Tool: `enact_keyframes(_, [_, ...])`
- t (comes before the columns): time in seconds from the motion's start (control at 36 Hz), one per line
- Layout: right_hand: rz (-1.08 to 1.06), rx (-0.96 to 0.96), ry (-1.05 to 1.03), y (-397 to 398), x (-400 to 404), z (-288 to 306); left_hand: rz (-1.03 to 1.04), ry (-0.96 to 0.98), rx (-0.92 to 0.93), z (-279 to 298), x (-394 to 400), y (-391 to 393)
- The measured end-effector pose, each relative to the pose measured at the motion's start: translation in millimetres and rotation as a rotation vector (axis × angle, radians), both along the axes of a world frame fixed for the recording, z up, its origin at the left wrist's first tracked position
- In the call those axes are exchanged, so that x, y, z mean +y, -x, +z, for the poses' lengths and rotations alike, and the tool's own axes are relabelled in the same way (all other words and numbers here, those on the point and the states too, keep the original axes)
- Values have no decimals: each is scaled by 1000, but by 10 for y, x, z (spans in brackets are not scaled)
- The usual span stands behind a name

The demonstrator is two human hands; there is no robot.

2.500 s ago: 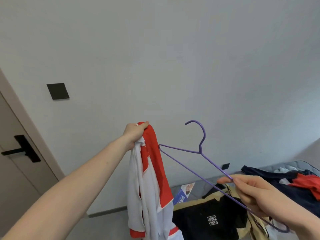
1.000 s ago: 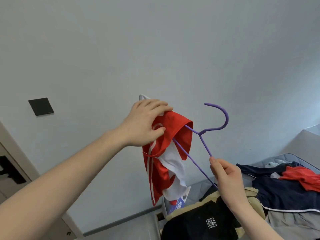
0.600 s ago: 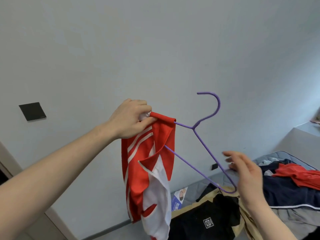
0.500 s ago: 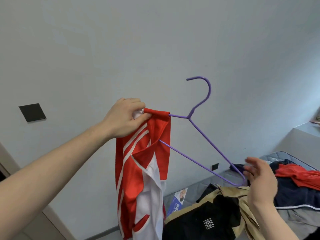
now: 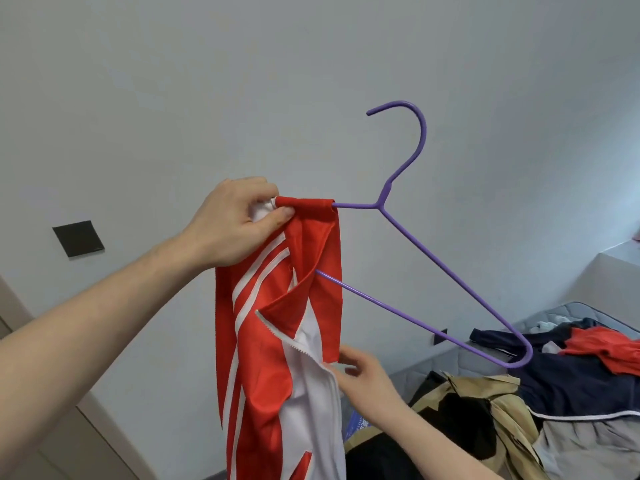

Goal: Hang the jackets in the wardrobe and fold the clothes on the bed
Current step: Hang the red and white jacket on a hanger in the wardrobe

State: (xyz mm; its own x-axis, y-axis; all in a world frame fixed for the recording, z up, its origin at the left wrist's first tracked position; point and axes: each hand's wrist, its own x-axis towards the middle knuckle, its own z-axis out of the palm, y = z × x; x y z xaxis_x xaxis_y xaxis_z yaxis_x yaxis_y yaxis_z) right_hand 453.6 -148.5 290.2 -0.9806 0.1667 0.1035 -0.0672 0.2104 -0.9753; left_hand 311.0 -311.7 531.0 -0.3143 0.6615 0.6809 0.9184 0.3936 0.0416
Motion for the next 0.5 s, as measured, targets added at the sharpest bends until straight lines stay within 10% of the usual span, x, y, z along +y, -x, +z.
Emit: enact_keyframes(0.5, [-246,276,-402,369,1692,1099,139,110,-221,-319,-562,316])
